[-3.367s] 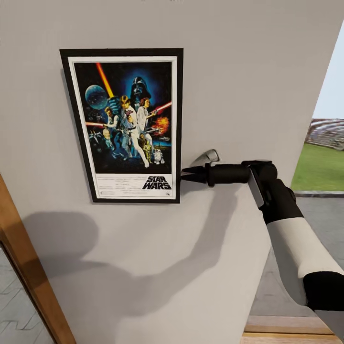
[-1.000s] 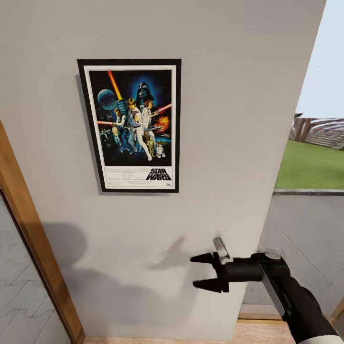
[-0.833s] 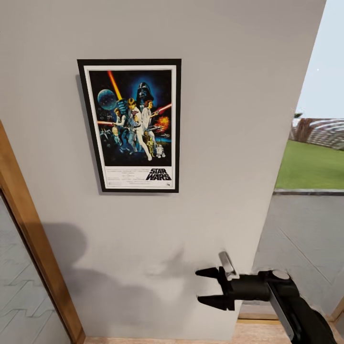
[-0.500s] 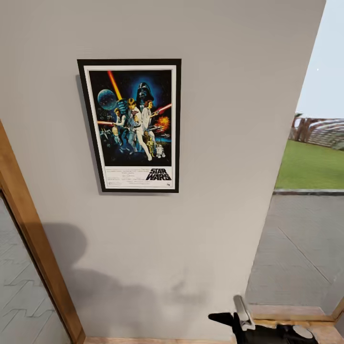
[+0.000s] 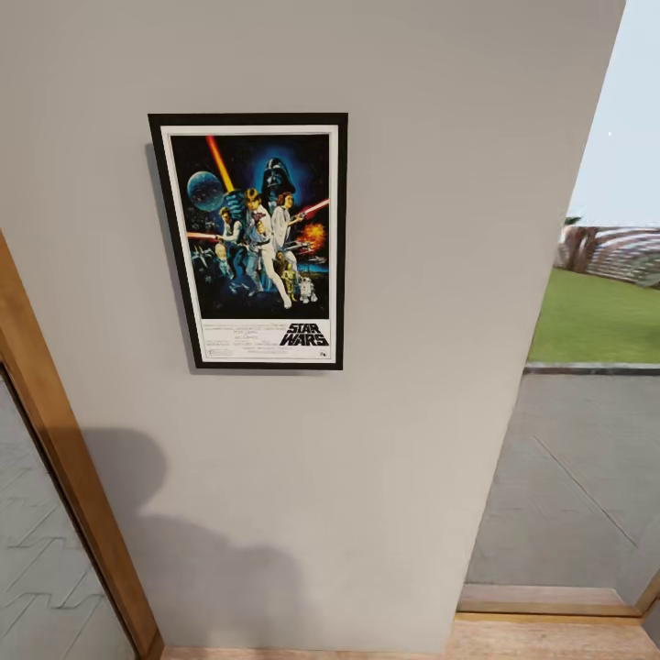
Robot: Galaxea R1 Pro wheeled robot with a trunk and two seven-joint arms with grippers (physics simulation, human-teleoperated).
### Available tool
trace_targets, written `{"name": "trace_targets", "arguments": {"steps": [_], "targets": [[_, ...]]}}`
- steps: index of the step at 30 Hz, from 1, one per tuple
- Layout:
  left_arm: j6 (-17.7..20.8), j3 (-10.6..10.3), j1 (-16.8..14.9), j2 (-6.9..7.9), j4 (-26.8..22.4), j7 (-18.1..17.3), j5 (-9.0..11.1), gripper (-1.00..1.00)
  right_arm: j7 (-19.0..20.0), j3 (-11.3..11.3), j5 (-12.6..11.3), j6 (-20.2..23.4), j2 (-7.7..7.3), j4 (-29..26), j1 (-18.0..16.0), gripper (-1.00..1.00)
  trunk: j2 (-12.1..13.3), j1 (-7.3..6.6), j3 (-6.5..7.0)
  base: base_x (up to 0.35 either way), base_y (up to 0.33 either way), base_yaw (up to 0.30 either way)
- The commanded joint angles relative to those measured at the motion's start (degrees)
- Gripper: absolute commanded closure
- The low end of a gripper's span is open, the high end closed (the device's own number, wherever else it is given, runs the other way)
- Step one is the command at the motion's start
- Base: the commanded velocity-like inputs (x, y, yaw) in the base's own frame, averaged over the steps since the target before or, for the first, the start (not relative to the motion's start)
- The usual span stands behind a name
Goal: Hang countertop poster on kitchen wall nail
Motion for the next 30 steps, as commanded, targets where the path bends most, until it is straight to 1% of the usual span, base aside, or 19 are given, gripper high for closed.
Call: {"name": "trace_targets", "arguments": {"steps": [1,2,3,5,6,8,9,12,15,16,19,30], "targets": [[0.0,0.1,0.0,-0.03,0.0,-0.4,0.6,-1.00,-4.8,0.0,0.0,-0.6,0.06,2.1,0.0,-1.00,0.0,0.02,0.00,0.000,0.000,0.000],[0.0,0.0,0.0,-0.08,0.0,-0.3,0.5,-1.00,-16.1,0.1,0.0,-0.9,0.20,5.9,0.0,-1.00,0.0,0.02,0.00,0.000,0.000,0.000],[0.0,-0.1,0.0,-0.09,0.1,-0.3,0.5,-1.00,-20.0,0.2,0.0,-0.9,0.27,6.9,0.0,-1.00,0.0,0.02,0.00,0.000,0.000,0.000],[-0.1,-0.1,0.0,-0.09,0.1,-0.3,0.4,-1.00,-23.6,0.2,0.1,-1.0,0.34,7.8,0.0,-1.00,0.0,0.02,0.00,0.000,0.000,0.000],[-0.1,-0.4,0.0,-0.17,0.3,-0.3,0.3,-1.00,-33.9,0.2,0.0,-1.0,1.21,9.7,0.0,-1.00,0.0,0.02,0.00,0.000,0.000,0.000],[-0.1,-0.5,0.0,-0.18,0.4,-0.3,0.3,-1.00,-41.2,0.1,-0.1,-1.0,1.82,10.3,0.0,-1.00,0.0,0.02,0.00,0.000,0.000,0.000],[-0.1,-0.5,0.0,-0.19,0.4,-0.3,0.3,-1.00,-46.8,0.1,-0.2,-0.9,2.38,10.6,0.0,-1.00,0.0,0.02,0.00,0.000,0.000,0.000],[-0.1,-0.8,0.0,-0.19,0.4,-0.4,0.3,-1.00,-50.0,0.1,-0.2,-0.9,3.04,11.8,0.0,-1.00,0.0,0.02,0.00,0.000,0.000,0.000],[-0.1,-2.6,0.0,-0.17,0.5,-0.3,0.3,-1.00,-51.2,0.1,-0.2,-0.9,3.38,14.7,0.0,-1.00,0.0,0.02,0.00,0.000,0.000,0.000],[-0.1,-3.2,0.0,-0.15,0.5,-0.3,0.3,-1.00,-51.3,0.1,-0.2,-0.9,3.42,15.2,0.0,-1.00,0.0,0.02,0.00,0.000,0.000,0.000],[-0.1,-3.9,0.0,-0.14,0.5,-0.3,0.3,-1.00,-51.5,0.1,-0.2,-0.9,3.47,15.8,0.0,-1.00,0.0,0.02,0.00,0.000,0.000,0.000],[-0.2,-4.3,0.0,-0.09,0.6,-0.3,0.2,-1.00,-51.6,0.1,-0.3,-0.9,3.50,16.1,0.0,-1.00,0.0,0.02,0.00,0.000,0.000,0.000]]}}
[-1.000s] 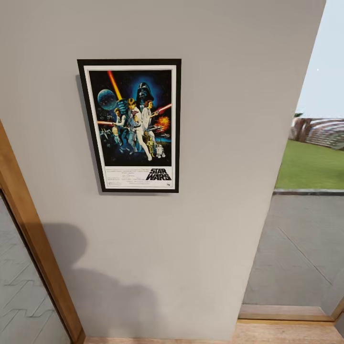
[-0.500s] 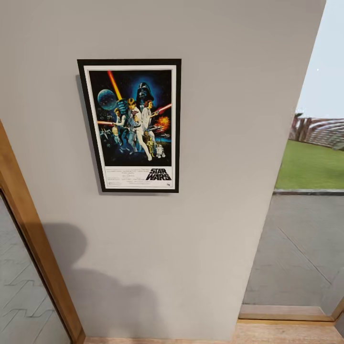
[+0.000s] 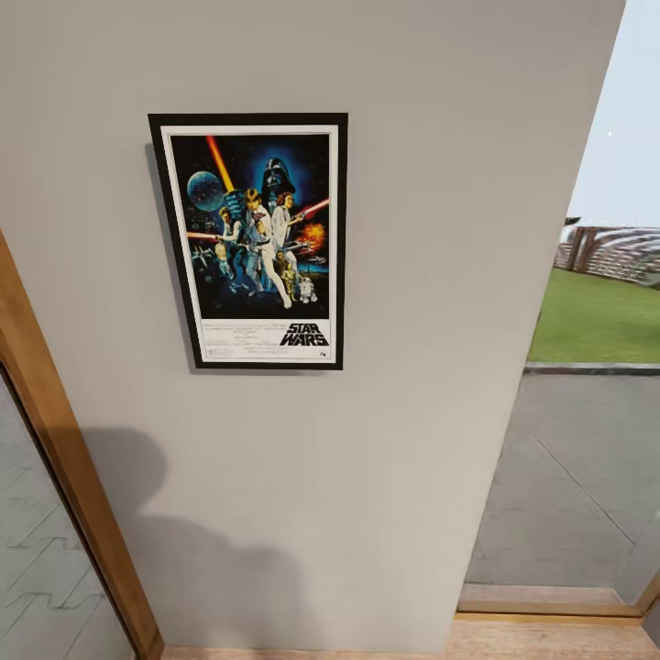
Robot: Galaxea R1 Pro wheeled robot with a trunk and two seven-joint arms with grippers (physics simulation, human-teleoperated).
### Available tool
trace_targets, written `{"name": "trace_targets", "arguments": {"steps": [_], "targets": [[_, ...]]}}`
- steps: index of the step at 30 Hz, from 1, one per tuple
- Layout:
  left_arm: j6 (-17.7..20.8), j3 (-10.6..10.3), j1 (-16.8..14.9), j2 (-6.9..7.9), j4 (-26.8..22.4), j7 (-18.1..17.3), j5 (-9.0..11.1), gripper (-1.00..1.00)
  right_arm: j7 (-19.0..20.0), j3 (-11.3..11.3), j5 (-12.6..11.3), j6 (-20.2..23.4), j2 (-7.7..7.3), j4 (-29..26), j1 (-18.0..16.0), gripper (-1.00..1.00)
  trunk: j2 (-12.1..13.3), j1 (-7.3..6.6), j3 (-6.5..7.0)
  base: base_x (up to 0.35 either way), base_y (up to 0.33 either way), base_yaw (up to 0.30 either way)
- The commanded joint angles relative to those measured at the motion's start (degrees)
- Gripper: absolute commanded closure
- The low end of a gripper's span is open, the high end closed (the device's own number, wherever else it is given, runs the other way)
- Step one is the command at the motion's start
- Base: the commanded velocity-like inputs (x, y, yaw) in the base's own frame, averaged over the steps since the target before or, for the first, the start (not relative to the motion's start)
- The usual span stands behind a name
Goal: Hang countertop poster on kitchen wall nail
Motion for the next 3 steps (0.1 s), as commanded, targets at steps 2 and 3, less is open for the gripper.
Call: {"name": "trace_targets", "arguments": {"steps": [2,3], "targets": [[0.0,0.1,0.0,0.01,0.3,-0.5,0.6,-1.00,0.5,-0.4,-0.4,-0.1,0.00,0.1,0.0,-1.00,0.0,0.02,0.00,0.000,0.000,0.000],[0.0,0.1,0.0,0.02,0.5,-0.5,0.6,-1.00,0.5,-0.4,-0.4,-0.1,0.00,0.1,0.0,-1.00,0.0,0.02,0.00,0.000,0.000,0.000]]}}
